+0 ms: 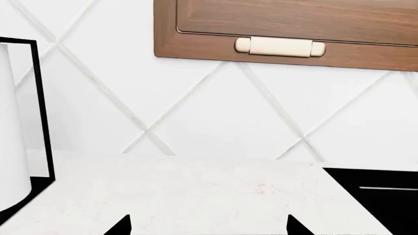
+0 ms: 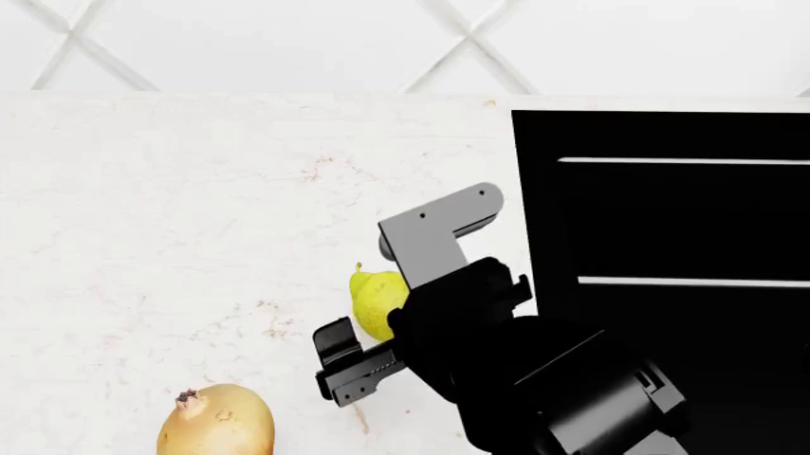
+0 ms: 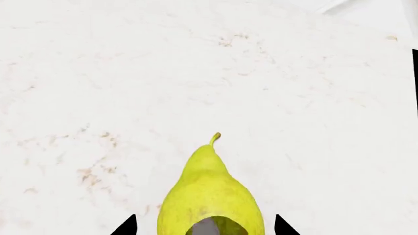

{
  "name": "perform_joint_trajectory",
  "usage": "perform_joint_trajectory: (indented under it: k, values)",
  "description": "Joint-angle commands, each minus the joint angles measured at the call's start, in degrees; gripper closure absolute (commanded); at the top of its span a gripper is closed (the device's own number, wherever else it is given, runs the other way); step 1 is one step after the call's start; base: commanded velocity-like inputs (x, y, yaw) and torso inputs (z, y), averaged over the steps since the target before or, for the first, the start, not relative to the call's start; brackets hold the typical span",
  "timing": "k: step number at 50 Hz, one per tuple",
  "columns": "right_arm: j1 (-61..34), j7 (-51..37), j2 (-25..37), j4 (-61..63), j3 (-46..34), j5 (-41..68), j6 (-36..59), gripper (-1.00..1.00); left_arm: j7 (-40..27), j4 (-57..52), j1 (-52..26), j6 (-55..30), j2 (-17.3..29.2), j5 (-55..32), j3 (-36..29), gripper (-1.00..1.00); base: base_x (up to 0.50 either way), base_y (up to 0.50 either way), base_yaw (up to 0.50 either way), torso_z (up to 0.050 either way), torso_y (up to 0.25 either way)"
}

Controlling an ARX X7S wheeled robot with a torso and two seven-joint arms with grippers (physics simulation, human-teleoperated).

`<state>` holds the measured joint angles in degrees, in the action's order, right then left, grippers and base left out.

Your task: There is a mixed pile of frozen fruits and vegetables on the counter. Locate all the frozen vegetables and place the items in a bowl on the counter. Take all the frozen fruits and defrost them in a running sink.

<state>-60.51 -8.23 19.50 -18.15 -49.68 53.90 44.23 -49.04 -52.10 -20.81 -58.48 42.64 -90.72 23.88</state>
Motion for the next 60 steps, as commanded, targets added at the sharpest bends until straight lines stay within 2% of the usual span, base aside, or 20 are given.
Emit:
perform_joint_trajectory:
  k: [1, 3, 4, 12, 19, 21, 22, 24, 26, 29, 32, 33, 34, 38, 41, 44, 47, 50, 60]
  values:
    - [0.0, 1.7, -1.7, -1.6, 0.6, -2.4, -1.1, -1.0, 2.4, -0.8, 2.2, 0.6, 0.6, -0.8, 3.5, -1.0, 0.0, 0.0, 0.0, 0.0, 0.0]
    - [0.3, 0.9, -1.3, -0.4, 0.9, -2.2, -1.0, -1.0, 2.5, -1.0, 2.5, 0.7, 0.8, -1.0, 3.9, -1.0, 0.0, 0.0, 0.0, 0.0, 0.0]
    - [0.4, 0.5, -1.1, 0.4, 0.9, -2.3, -1.0, 1.0, 2.5, -1.0, 2.6, 0.7, 0.8, -1.1, 4.0, -1.0, 0.0, 0.0, 0.0, 0.0, 0.0]
    - [1.3, -2.8, 1.6, 7.9, 2.4, -0.3, 0.4, 1.0, 1.6, -0.8, 1.7, 0.7, 0.2, -1.1, 2.0, -1.0, 0.0, 0.0, 0.0, 0.0, 0.0]
    - [3.1, -10.1, 6.8, 20.3, 7.4, 4.6, 2.3, 1.0, 1.5, -3.0, 1.4, 0.0, -0.6, -0.4, -0.3, -1.0, 0.0, 0.0, 0.0, 0.0, 0.0]
    - [3.7, -11.7, 8.3, 23.4, 8.8, 6.2, 2.7, 1.0, 2.5, -3.7, 2.2, 0.8, -0.4, -2.8, 0.2, -1.0, 0.0, 0.0, 0.0, 0.0, 0.0]
    - [4.1, -12.7, 9.3, 25.2, 9.4, 7.1, 3.1, 1.0, 3.5, -4.0, 4.1, 4.2, 0.2, -9.0, 4.0, -1.0, 0.0, 0.0, 0.0, 0.0, 0.0]
    - [4.4, -14.0, 10.7, 27.9, 10.2, 8.4, 3.9, 1.0, 2.3, -5.3, 3.8, 3.6, 2.3, -9.0, 4.7, -1.0, 0.0, 0.0, 0.0, 0.0, 0.0]
    - [3.8, -15.3, 12.0, 30.3, 11.4, 10.0, 4.9, 1.0, 3.0, -4.5, 4.0, 4.1, 2.5, -10.7, 4.7, -1.0, 0.0, 0.0, 0.0, 0.0, 0.0]
    - [2.5, -17.5, 13.7, 33.4, 13.6, 13.0, 6.3, 1.0, 3.4, -4.9, 2.1, 2.3, 5.8, -11.2, 2.9, -1.0, 0.0, 0.0, 0.0, 0.0, 0.0]
    - [2.3, -19.1, 14.6, 35.0, 15.6, 15.8, 6.8, 1.0, -1.2, -5.3, -2.0, 5.2, 10.5, -18.5, -0.5, -1.0, 0.0, 0.0, 0.0, 0.0, 0.0]
    - [2.5, -19.1, 14.9, 35.1, 15.8, 16.0, 6.6, 1.0, -1.6, -4.5, -2.3, 7.7, 10.9, -23.1, -1.5, -1.0, 0.0, 0.0, 0.0, 0.0, 0.0]
    - [2.9, -19.2, 15.1, 35.2, 15.9, 15.9, 6.4, 1.0, -2.0, -4.7, -4.2, 8.2, 11.5, -24.5, -3.7, -1.0, 0.0, 0.0, 0.0, 0.0, 0.0]
    - [4.5, -19.8, 16.1, 36.5, 16.4, 16.0, 5.8, 1.0, -3.1, -7.3, -6.9, 8.9, 13.3, -28.4, -5.9, -1.0, 0.0, 0.0, 0.0, 0.0, 0.0]
    - [5.3, -20.1, 16.9, 37.4, 16.9, 16.3, 5.2, 1.0, -6.7, -7.8, -9.1, 8.9, 11.3, -35.8, -5.5, -1.0, 0.0, 0.0, 0.0, 0.0, 0.0]
    - [5.6, -21.5, 18.0, 39.1, 17.9, 17.4, 5.4, 1.0, -15.9, -7.9, -11.8, 0.2, 5.4, -48.9, 1.1, -1.0, 0.0, 0.0, 0.0, 0.0, 0.0]
    - [5.8, -22.2, 19.0, 40.8, 18.5, 18.6, 5.8, 1.0, -22.3, -7.8, -13.2, -3.5, 0.6, -55.8, 0.9, -1.0, 0.0, 0.0, 0.0, 0.0, 0.0]
    - [7.1, -22.2, 20.1, 42.3, 19.0, 20.7, 5.9, 1.0, -24.7, -7.5, -13.2, -5.0, -1.9, -57.4, 0.1, -1.0, 0.0, 0.0, 0.0, 0.0, 0.0]
    - [12.0, -24.0, 24.4, 47.4, 21.4, 22.9, 4.0, 1.0, -25.2, -6.7, -8.1, -13.0, -8.2, -50.7, -4.0, -1.0, 0.0, 0.0, 0.0, 0.0, 0.0]
